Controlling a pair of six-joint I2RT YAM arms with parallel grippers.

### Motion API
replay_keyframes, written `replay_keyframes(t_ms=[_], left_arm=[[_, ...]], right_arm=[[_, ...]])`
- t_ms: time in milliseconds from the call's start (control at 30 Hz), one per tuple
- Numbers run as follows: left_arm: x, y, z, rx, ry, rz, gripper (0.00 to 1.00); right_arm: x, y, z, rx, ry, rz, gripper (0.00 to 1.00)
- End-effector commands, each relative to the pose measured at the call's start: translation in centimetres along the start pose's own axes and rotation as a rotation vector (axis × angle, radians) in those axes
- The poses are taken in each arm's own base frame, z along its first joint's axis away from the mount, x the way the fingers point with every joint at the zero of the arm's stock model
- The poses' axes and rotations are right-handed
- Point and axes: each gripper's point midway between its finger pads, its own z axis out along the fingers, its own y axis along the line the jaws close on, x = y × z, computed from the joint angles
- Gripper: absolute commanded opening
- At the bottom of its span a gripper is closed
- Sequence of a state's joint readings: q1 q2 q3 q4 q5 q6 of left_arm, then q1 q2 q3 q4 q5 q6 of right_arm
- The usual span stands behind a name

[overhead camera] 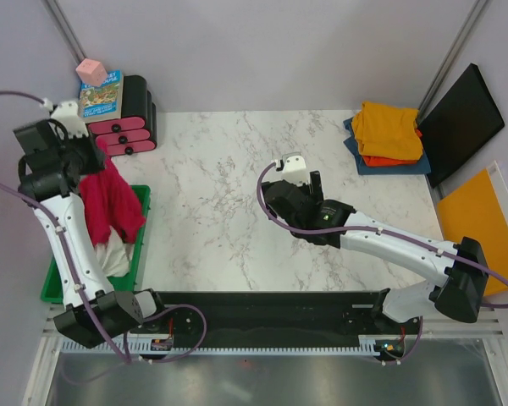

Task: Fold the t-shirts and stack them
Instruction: Grab crumpled tshirt from bin with the left arm, then move the tshirt to the center of the board

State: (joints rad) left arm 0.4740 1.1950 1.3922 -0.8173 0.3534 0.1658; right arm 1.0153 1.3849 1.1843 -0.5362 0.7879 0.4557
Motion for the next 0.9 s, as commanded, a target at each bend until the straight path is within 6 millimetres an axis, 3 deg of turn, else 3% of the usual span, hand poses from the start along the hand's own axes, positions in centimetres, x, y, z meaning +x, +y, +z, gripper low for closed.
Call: replay_keyframes(t_ms=[0,33,67,100,133,167,200,233,433,500,600,667,833,867], left_arm=[[-8.8,-7.1,-4.8,0.213,-0.179,0.088,0.02],[-10.9,-8.2,-6.3,0.229,-0.232,0.129,0.02],[-11.5,-10.6,-6.8,0.285,-0.239,0.175,0.02],[-11.6,-11.4,-6.5,0.293,-0.219,0.188,0.02],[-13.3,-12.6,-8.1,0.307,-0.271,0.222,0.02],[-13.5,-15.0,-8.6,0.361,-0.274,0.271,0.02],[-13.7,-15.5,-8.0,0.348,-0.255,0.285,0.02],[-14.8,-16.7,-9.3,0.368,-0.299,0.316,0.02],[-14.8,-21.4,-10.8,0.51,-0.338,0.441,0.02],[-14.0,-23.7,-11.0,0.574,-0.332,0.491,0.02],[-11.6,-26.7,-9.5,0.652,-0.248,0.54,0.02],[-8.8,-28.2,-7.4,0.692,-0.157,0.576,0.02],[-1.8,-28.9,-1.6,0.7,0.071,0.613,0.02],[-1.3,-29.0,-0.6,0.689,0.073,0.62,0.08]], right_arm=[[-2.1,-0.3,-0.6,0.006,-0.059,0.05,0.98],[-2.2,-0.3,-0.7,0.006,-0.062,0.057,0.98],[-2.5,-0.4,-0.7,0.009,-0.069,0.065,0.98],[-2.8,-0.4,-0.9,0.005,-0.075,0.071,0.98],[-3.1,-0.7,-1.1,0.005,-0.083,0.075,0.98],[-3.4,-1.1,-1.1,0.015,-0.09,0.084,0.98],[-3.5,-1.3,-1.2,0.015,-0.094,0.089,0.98],[-3.9,-1.6,-1.5,0.013,-0.103,0.095,0.98],[-4.7,-3.6,-2.7,0.031,-0.139,0.11,0.98],[-4.2,-4.3,-2.8,0.045,-0.138,0.109,0.98],[-3.9,-5.2,-3.3,0.044,-0.14,0.125,0.98],[-3.4,-5.6,-3.4,0.055,-0.131,0.12,0.98],[-1.9,-5.9,-3.1,0.072,-0.106,0.126,0.98],[-1.5,-6.0,-3.0,0.075,-0.094,0.122,0.98]])
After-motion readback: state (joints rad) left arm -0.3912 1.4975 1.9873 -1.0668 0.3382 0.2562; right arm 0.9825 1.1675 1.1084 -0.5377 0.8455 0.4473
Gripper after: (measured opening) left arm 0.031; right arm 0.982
